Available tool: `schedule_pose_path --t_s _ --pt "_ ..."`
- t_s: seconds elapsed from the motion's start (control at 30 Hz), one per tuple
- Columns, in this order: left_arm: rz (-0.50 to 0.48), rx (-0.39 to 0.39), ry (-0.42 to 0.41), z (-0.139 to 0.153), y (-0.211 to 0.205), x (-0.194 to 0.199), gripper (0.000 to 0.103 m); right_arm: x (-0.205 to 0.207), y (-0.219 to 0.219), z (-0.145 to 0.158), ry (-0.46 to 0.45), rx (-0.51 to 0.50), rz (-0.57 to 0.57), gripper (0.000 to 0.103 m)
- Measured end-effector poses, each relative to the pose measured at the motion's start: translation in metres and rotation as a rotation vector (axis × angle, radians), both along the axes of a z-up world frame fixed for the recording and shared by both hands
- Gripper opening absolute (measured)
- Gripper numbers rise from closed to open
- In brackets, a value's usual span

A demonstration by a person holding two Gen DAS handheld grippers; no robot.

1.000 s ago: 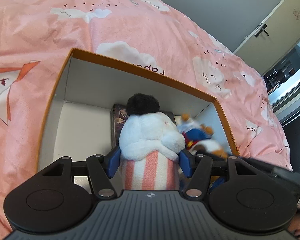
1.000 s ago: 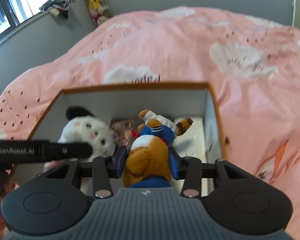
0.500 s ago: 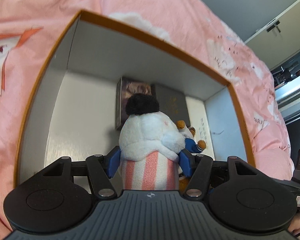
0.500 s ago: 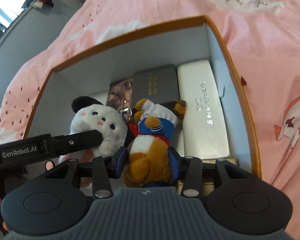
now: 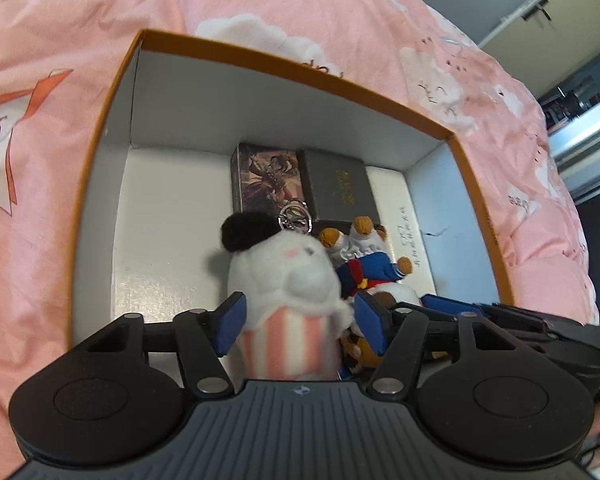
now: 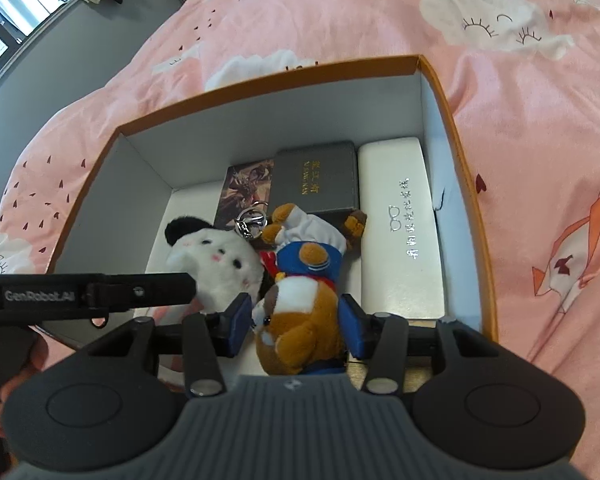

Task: Organize objects
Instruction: 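Lower the white plush into the orange box and open the left tool while the right releases the bear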

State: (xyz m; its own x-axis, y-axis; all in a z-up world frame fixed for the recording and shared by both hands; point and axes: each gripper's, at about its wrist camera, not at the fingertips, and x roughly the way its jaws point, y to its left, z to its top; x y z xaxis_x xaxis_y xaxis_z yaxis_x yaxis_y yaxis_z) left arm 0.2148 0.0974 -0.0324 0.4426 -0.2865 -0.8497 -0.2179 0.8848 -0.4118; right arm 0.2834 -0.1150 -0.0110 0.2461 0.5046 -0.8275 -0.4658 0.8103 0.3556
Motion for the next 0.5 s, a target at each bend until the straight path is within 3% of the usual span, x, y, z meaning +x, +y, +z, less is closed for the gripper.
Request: schedule_pose_path --t_s 0.03,0.1,0.2,0.37,0.5 --pt "-0.017 0.012 0.001 0.003 -0.001 0.0 0.067 0.0 0.0 0.001 -0.003 -0.001 0.004 0.05" --pt "-0.036 0.055 0.021 0.006 -0.003 0.001 0.056 -0.001 0.001 0.003 -0.012 -0.005 0.015 0.044" --pt "-0.06 0.083 0.063 0.003 -0.004 0.002 0.047 -0.002 0.001 0.005 -0.029 -0.02 0.028 0.037" --pt "-0.049 0.03 0.08 -0.007 -0.005 0.004 0.042 0.0 0.0 0.001 -0.035 -0.046 0.03 0.025" --pt "-0.02 -0.038 0.084 -0.017 -0.005 0.002 0.042 0.003 -0.002 -0.003 -0.032 -0.048 0.018 0.024"
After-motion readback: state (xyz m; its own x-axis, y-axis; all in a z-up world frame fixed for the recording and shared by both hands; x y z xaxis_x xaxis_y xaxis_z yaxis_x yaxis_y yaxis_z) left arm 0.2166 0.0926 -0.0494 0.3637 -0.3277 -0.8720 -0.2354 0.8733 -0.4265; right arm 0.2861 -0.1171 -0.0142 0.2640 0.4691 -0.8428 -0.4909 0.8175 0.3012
